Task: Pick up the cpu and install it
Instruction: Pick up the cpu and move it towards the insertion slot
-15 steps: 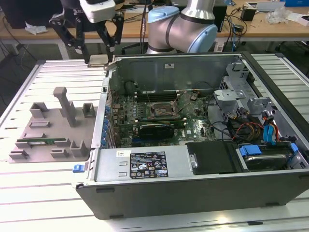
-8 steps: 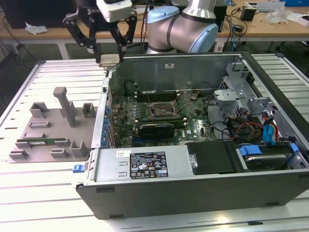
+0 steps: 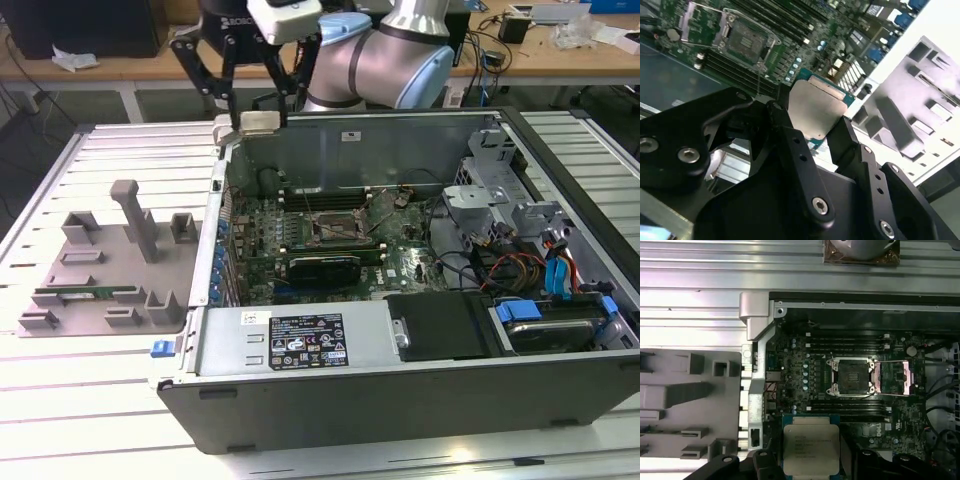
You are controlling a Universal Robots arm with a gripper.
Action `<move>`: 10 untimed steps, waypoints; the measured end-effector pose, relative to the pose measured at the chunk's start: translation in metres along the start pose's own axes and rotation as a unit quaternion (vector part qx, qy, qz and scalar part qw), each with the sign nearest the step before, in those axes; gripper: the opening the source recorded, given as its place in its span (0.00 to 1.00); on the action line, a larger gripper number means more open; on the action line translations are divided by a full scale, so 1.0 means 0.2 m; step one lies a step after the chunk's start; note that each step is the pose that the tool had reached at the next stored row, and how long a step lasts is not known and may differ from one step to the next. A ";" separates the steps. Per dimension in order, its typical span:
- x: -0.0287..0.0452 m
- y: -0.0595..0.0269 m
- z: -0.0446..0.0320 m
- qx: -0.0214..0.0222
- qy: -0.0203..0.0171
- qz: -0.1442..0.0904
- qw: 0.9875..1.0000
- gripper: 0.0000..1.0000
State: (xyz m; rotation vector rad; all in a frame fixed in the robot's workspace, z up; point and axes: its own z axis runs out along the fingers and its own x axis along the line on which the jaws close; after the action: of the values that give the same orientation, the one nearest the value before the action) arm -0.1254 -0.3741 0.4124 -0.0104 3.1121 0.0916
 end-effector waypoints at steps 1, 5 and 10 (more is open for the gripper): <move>-0.025 0.000 0.000 0.000 0.000 0.000 1.000 0.55; -0.115 -0.001 0.003 0.000 0.000 0.000 1.000 0.55; -0.222 -0.001 0.006 0.000 0.000 0.000 1.000 0.55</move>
State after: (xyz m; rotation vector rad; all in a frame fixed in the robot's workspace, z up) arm -0.0809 -0.3739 0.4124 -0.0103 3.1122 0.0915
